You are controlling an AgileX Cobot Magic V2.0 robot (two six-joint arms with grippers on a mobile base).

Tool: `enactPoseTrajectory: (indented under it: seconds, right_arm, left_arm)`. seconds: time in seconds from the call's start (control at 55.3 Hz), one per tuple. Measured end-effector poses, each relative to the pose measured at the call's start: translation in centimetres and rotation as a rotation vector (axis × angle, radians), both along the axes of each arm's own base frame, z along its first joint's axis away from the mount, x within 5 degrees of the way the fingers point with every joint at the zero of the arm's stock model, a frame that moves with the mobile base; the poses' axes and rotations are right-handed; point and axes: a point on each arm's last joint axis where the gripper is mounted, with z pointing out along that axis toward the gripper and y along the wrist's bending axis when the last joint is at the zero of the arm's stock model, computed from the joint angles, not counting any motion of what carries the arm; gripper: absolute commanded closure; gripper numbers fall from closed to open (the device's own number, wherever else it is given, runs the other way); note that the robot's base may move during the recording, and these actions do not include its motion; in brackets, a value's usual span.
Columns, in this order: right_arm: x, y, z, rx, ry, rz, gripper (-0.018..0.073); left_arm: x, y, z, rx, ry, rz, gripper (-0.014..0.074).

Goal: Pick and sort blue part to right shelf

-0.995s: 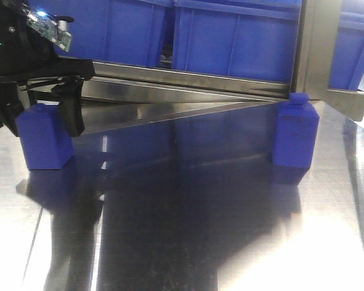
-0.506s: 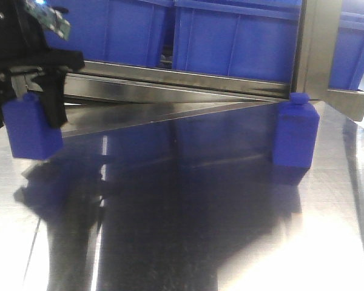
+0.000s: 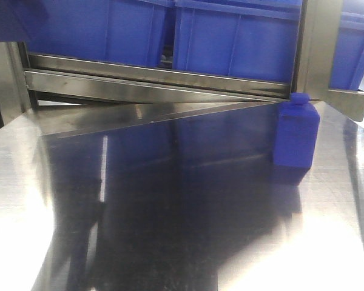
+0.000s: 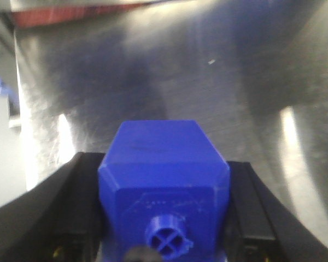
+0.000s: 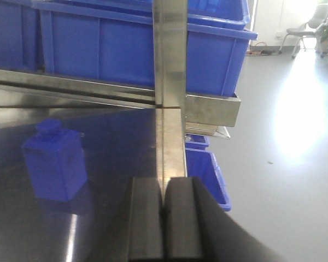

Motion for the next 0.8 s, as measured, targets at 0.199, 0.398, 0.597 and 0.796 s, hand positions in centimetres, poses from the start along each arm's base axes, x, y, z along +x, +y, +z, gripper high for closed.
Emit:
enactPoseTrajectory:
  seconds: [0.199,0.398,0.597,0.796]
  right_arm:
    - [-0.4,0.1,2.0,0.046,0.002,0.015,0.051]
    - [-0.2,0.4,7.2,0.032,0.101,0.039,0.051]
    - [1.8,1.1,12.4,-0.053,0.241,0.135,0.051]
    - [5.3,3.4,17.2,-0.132,0.428,0.313,0.0447]
  left_arm:
    - [-4.2,1.5,-3.3,-0.042,-0.107,-0.01,0.0346]
    - [-7.7,2.8,-5.7,-0.098,-0.246,-0.018,0.0346]
    - [-9.0,3.3,-6.4,-0.141,-0.355,-0.024,0.0346]
    - [-9.0,3.3,-6.4,-0.15,-0.378,-0.025,0.0346]
